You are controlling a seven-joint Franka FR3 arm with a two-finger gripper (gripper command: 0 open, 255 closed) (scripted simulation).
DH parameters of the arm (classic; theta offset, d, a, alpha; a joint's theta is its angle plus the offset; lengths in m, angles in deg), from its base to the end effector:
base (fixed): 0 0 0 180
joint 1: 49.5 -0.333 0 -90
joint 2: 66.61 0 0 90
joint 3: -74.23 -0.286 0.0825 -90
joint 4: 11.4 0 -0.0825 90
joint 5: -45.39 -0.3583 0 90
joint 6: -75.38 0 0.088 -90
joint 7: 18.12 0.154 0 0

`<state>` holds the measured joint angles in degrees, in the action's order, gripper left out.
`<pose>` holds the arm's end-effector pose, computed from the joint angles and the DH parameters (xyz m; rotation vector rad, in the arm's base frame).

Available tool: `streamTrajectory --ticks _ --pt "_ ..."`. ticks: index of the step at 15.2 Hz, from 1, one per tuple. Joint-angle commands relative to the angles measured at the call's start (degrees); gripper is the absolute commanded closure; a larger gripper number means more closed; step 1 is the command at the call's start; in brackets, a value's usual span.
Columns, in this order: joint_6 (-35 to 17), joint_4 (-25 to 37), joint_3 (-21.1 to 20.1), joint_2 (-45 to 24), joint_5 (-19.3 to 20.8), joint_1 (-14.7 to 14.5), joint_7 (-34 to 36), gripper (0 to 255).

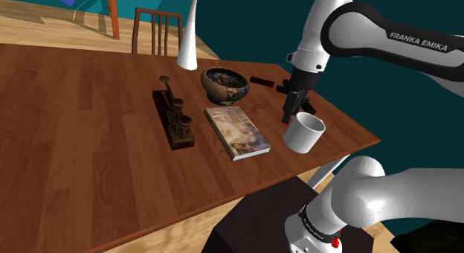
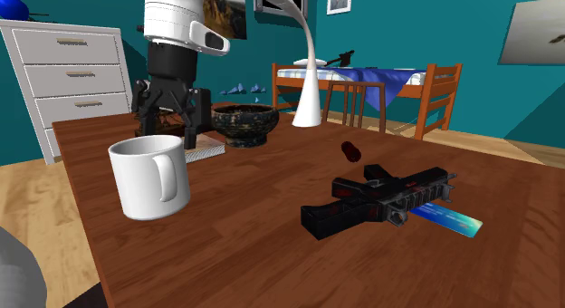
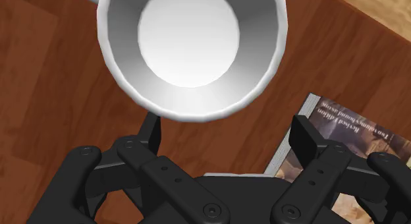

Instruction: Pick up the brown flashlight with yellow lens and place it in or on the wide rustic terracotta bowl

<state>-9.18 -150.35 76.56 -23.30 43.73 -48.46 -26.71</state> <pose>0.2851 -0.0129 0.4766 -3.0484 -0.1599 0.2867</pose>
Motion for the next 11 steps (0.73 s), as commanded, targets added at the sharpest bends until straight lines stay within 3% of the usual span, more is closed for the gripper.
streamTrajectory --ticks 1,11 --pt "0.00 0.00 0.00 0.00 0.00 0.00 0.00 0" --pt "-5.94 12.68 10.00 -18.07 4.64 1.39 -14.55 0"
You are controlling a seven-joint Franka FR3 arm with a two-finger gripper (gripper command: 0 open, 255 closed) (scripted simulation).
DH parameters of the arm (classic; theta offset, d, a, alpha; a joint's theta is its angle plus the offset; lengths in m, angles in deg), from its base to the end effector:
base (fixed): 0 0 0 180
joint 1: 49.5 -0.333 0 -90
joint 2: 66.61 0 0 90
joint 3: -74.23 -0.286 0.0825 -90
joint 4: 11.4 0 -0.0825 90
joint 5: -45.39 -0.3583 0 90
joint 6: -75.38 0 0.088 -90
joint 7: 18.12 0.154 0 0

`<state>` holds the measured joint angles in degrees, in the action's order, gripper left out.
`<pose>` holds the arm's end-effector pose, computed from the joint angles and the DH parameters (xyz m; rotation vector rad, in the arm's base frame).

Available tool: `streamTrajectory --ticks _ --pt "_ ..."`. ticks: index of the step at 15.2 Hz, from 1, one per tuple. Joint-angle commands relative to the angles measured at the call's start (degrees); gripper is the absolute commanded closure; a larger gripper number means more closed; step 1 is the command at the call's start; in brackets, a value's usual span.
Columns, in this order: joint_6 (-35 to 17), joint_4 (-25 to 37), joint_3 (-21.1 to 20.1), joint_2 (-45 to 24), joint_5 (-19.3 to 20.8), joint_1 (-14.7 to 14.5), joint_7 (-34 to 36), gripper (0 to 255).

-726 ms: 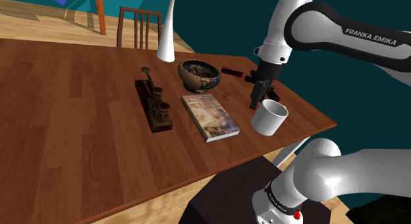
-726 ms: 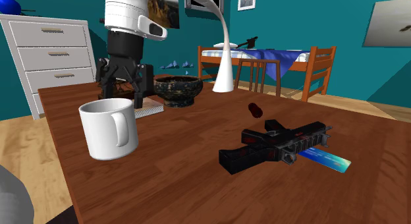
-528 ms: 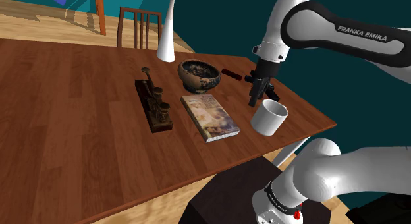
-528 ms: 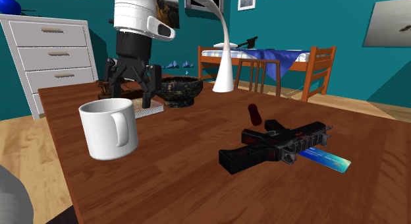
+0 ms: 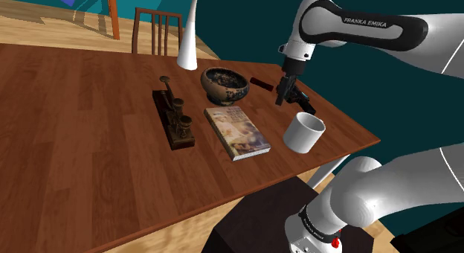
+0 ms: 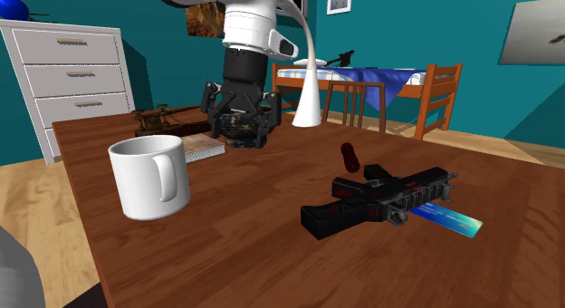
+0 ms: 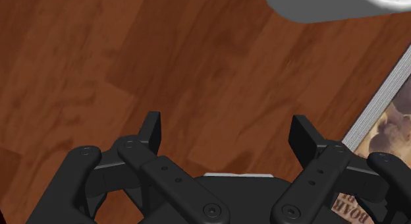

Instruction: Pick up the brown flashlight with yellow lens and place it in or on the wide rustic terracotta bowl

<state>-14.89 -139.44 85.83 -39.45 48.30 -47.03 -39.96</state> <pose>0.3559 -0.1017 0.4668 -3.0226 -0.2598 0.2618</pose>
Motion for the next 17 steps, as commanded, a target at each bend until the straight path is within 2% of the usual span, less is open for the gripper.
streamTrajectory --ticks 1,10,17 --pt "-0.61 3.44 1.62 -3.92 0.11 0.01 -2.77 0" --pt "-1.37 21.97 8.36 -23.54 -3.09 1.17 -16.31 0" --pt "2.69 42.51 10.82 -41.41 -9.28 5.22 -26.23 0"
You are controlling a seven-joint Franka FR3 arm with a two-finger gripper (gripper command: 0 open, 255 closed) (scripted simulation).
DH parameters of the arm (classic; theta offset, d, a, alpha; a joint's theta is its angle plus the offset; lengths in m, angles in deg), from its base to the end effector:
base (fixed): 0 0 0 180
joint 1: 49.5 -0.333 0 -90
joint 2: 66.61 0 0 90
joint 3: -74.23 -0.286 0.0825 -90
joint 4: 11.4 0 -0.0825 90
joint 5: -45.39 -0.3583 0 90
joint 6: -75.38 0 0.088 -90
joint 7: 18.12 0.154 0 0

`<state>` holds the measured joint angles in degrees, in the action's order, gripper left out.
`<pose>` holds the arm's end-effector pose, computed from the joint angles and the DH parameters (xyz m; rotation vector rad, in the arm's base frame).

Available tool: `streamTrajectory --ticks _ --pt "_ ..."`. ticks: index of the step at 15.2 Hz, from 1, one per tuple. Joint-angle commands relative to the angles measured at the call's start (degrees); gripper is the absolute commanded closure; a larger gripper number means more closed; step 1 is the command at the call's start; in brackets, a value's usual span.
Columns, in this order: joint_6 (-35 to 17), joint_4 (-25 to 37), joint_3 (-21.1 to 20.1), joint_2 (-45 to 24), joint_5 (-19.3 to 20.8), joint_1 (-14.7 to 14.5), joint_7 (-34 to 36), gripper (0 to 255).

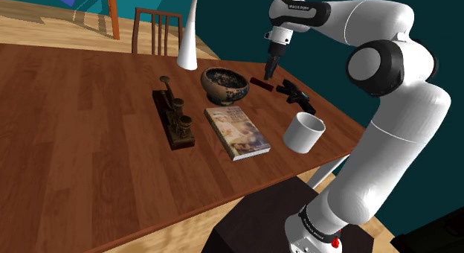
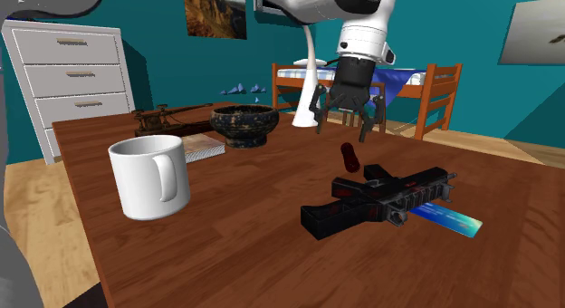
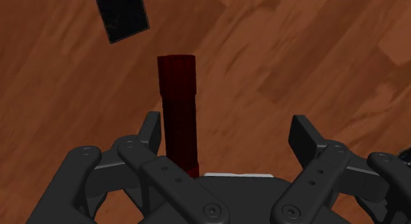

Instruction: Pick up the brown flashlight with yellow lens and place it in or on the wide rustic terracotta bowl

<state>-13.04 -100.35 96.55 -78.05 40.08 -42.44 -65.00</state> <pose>0.4990 -0.2495 0.4520 -2.9679 -0.4465 0.2139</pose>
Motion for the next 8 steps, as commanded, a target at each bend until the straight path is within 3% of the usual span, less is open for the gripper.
streamTrajectory --ticks 1,3,8 --pt "1.89 7.08 0.19 -5.63 -2.09 1.57 -2.40 0" --pt "3.37 11.87 0.09 -9.18 -3.32 2.92 -3.72 0" --pt "-1.11 5.98 -0.01 -7.69 -2.86 2.16 -3.62 0"
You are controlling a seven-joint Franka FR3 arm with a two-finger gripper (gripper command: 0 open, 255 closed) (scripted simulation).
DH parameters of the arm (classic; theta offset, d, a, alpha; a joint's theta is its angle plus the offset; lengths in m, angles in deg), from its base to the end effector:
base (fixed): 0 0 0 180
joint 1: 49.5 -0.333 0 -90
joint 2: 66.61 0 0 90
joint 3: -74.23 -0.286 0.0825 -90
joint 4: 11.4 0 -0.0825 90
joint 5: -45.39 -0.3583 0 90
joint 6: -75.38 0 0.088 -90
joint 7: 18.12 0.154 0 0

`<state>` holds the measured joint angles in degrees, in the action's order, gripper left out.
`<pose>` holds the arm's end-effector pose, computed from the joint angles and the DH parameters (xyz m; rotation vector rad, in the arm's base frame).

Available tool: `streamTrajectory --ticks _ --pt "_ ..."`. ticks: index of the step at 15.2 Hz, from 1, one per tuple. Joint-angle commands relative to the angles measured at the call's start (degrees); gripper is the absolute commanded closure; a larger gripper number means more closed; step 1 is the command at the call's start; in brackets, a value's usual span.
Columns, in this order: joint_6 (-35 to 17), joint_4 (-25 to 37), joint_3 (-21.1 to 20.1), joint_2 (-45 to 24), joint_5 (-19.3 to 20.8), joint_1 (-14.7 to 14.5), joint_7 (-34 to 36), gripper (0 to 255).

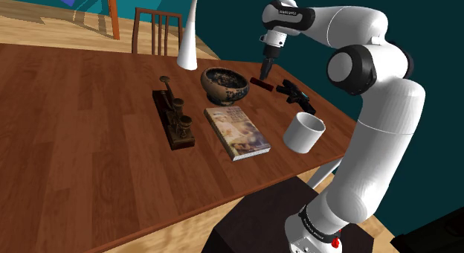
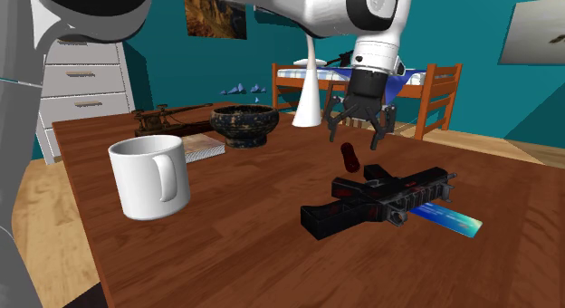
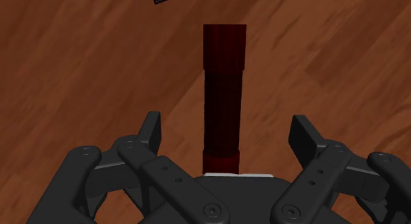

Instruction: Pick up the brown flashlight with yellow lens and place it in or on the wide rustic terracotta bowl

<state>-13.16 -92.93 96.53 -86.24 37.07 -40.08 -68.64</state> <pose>0.5274 -0.2704 0.4288 -2.9551 -0.4853 0.2052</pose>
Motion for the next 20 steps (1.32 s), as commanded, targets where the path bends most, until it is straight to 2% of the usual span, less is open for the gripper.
streamTrajectory --ticks 1,2,10,11,20 --pt "-1.85 -2.52 -0.01 0.73 0.21 -0.33 0.03 0" --pt "-3.19 -4.17 -0.04 1.06 0.29 -0.52 0.04 0" --pt "-3.18 -4.16 -0.04 1.06 0.29 -0.51 0.04 0" --pt "-3.18 -4.16 -0.04 1.06 0.29 -0.51 0.04 255" --pt "-3.19 -4.17 -0.04 1.06 0.29 -0.52 0.04 255"
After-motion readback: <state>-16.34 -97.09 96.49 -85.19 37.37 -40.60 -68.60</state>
